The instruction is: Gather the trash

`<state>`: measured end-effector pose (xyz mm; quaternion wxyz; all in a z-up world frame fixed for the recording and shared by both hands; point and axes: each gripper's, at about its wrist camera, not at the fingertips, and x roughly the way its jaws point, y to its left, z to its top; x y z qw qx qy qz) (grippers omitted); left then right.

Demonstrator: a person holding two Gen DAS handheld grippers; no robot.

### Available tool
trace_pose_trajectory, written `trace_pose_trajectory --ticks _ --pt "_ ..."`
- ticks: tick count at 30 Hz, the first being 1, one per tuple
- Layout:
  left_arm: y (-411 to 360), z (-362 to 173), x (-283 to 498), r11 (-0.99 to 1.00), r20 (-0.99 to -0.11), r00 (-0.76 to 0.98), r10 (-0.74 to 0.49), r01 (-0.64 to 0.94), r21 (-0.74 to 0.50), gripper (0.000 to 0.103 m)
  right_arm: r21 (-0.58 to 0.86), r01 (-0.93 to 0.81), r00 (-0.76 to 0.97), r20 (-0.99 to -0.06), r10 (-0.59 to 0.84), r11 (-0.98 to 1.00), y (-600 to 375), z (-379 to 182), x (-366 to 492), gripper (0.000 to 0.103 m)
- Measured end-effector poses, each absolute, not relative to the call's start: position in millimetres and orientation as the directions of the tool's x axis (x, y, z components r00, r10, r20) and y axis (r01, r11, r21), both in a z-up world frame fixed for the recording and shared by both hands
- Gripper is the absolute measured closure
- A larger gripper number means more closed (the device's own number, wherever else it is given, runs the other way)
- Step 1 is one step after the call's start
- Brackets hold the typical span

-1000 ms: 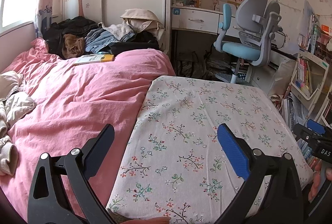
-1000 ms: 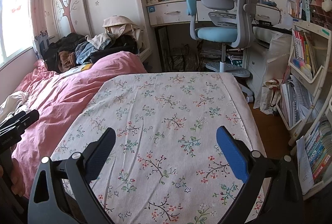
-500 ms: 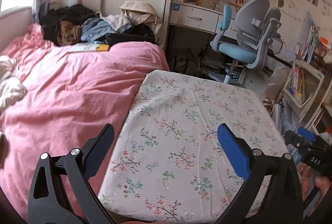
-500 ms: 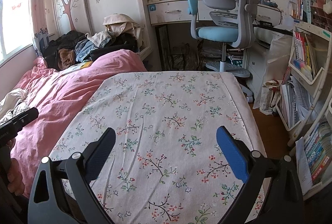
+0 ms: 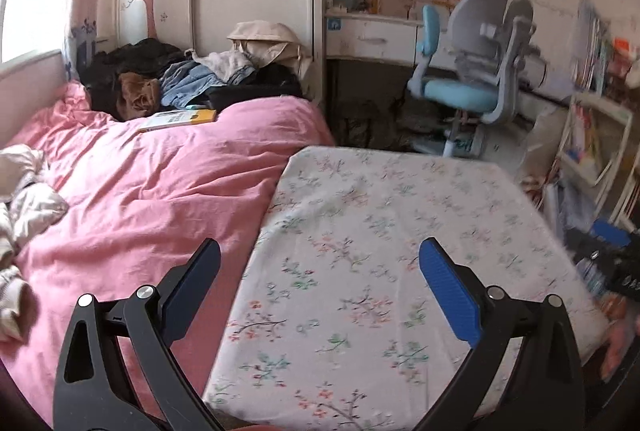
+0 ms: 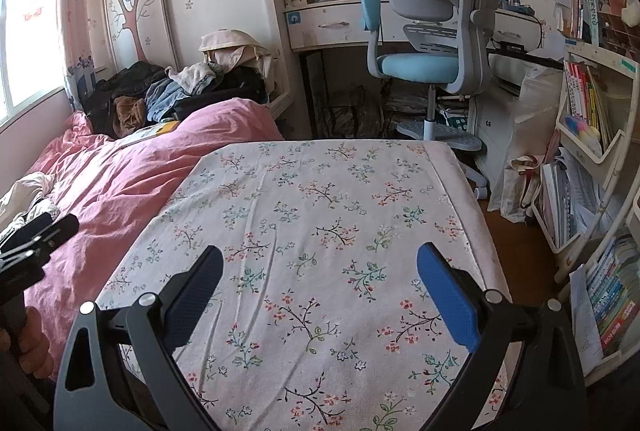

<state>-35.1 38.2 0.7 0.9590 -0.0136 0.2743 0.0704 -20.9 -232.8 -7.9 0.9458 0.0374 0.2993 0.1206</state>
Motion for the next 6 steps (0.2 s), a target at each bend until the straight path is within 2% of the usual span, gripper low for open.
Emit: trace_pose_trajectory --ticks 6 --pt "36.8 -2.9 -32.1 0.995 -0.572 0.816 0.080 -0.099 -0.002 0.007 0.140 -0.207 0.791 -0.558 0.250 0.968 -232.6 -7.7 -21.5 0.010"
